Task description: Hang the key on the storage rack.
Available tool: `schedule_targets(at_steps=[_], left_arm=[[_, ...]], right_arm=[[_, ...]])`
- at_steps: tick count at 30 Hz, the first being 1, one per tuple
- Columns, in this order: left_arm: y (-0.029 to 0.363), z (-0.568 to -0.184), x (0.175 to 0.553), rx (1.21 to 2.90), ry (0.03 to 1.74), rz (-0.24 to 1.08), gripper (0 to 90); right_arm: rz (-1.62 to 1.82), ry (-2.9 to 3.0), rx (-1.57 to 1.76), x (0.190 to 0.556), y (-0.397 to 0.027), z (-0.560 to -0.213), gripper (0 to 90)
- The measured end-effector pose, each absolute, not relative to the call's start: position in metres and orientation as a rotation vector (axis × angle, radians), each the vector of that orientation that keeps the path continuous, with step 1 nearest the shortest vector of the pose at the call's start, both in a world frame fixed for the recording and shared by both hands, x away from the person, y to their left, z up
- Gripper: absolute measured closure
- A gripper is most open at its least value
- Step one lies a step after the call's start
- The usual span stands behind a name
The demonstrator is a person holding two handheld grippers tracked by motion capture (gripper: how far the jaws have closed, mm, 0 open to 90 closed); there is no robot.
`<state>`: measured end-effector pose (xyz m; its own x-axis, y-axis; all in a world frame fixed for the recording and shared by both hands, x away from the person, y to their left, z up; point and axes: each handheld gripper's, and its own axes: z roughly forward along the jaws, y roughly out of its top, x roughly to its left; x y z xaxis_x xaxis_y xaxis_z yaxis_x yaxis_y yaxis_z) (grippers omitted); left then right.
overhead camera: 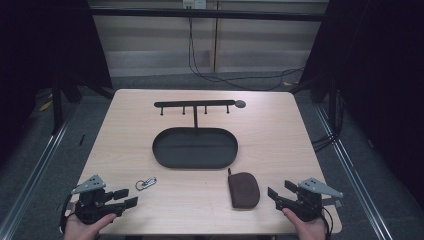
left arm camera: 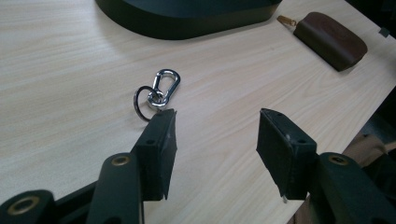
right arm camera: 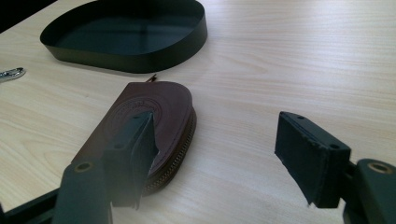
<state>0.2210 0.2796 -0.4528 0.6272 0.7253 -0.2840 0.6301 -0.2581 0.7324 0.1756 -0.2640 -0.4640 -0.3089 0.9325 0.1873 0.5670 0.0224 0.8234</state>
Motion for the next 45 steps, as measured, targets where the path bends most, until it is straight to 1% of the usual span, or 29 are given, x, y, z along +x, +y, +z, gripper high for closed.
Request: schedule_targets(at_steps=[2, 4, 6, 10, 12, 14, 15, 16, 18, 19, 21, 23, 25, 27, 29, 31, 36, 38, 40, 41, 45], left_arm=[[0.277, -0.451, 0.221, 1.982, 1.115, 0.167, 47.7], [0.273, -0.451, 0.222, 2.007, 1.122, 0.201, 47.7], [0.269, -0.451, 0.223, 2.017, 1.129, 0.193, 47.5], [0.262, -0.446, 0.229, 2.071, 1.082, 0.175, 48.0], [0.261, -0.444, 0.232, 2.070, 1.060, 0.145, 48.9], [0.260, -0.441, 0.235, 2.070, 1.009, 0.089, 54.2], [0.260, -0.439, 0.237, 2.060, 1.002, 0.057, 53.8], [0.259, -0.437, 0.237, 2.065, 1.006, 0.061, 55.0], [0.257, -0.432, 0.239, 2.109, 0.979, 0.138, 62.2], [0.256, -0.429, 0.241, 2.108, 0.963, 0.161, 62.8], [0.255, -0.425, 0.245, 2.107, 0.940, 0.175, 62.9], [0.253, -0.422, 0.251, 2.111, 0.943, 0.141, 60.3], [0.251, -0.420, 0.254, 2.161, 0.956, 0.150, 60.0], [0.249, -0.418, 0.258, 2.195, 0.965, 0.162, 55.5], [0.248, -0.419, 0.262, 2.207, 0.970, 0.168, 54.8], [0.248, -0.419, 0.268, 2.229, 0.991, 0.162, 51.5], [0.241, -0.418, 0.278, 2.296, 0.977, 0.147, 52.3], [0.237, -0.419, 0.283, 2.332, 0.965, 0.120, 52.6], [0.233, -0.420, 0.288, 2.381, 0.951, 0.095, 51.1], [0.232, -0.421, 0.291, 2.392, 0.957, 0.107, 50.7], [0.229, -0.421, 0.301, 2.425, 0.959, 0.066, 50.0]], right_arm=[[1.199, 1.901, 1.519, 0.175, -0.263, -0.464, 29.1], [1.201, 1.901, 1.521, 0.176, -0.263, -0.464, 29.2], [1.200, 1.908, 1.525, 0.177, -0.263, -0.465, 29.1], [1.202, 1.918, 1.513, 0.176, -0.262, -0.464, 29.1], [1.207, 1.916, 1.510, 0.176, -0.262, -0.464, 29.1], [1.207, 1.915, 1.510, 0.176, -0.263, -0.464, 29.1], [1.208, 1.916, 1.511, 0.176, -0.263, -0.464, 29.1], [1.208, 1.917, 1.511, 0.176, -0.263, -0.464, 29.1], [1.202, 1.916, 1.509, 0.176, -0.262, -0.464, 29.1], [1.199, 1.918, 1.509, 0.176, -0.262, -0.465, 29.1], [1.200, 1.914, 1.514, 0.176, -0.262, -0.464, 29.1], [1.201, 1.912, 1.517, 0.176, -0.262, -0.464, 29.2], [1.198, 1.913, 1.515, 0.176, -0.262, -0.464, 29.3], [1.195, 1.912, 1.516, 0.176, -0.262, -0.464, 29.4], [1.188, 1.910, 1.521, 0.176, -0.262, -0.465, 29.5], [1.186, 1.911, 1.521, 0.176, -0.262, -0.465, 29.6], [1.186, 1.913, 1.524, 0.177, -0.262, -0.465, 29.7], [1.185, 1.914, 1.523, 0.177, -0.262, -0.465, 29.7], [1.184, 1.913, 1.520, 0.176, -0.262, -0.465, 29.9], [1.186, 1.915, 1.518, 0.176, -0.262, -0.465, 30.0], [1.186, 1.918, 1.519, 0.176, -0.262, -0.465, 30.1]])
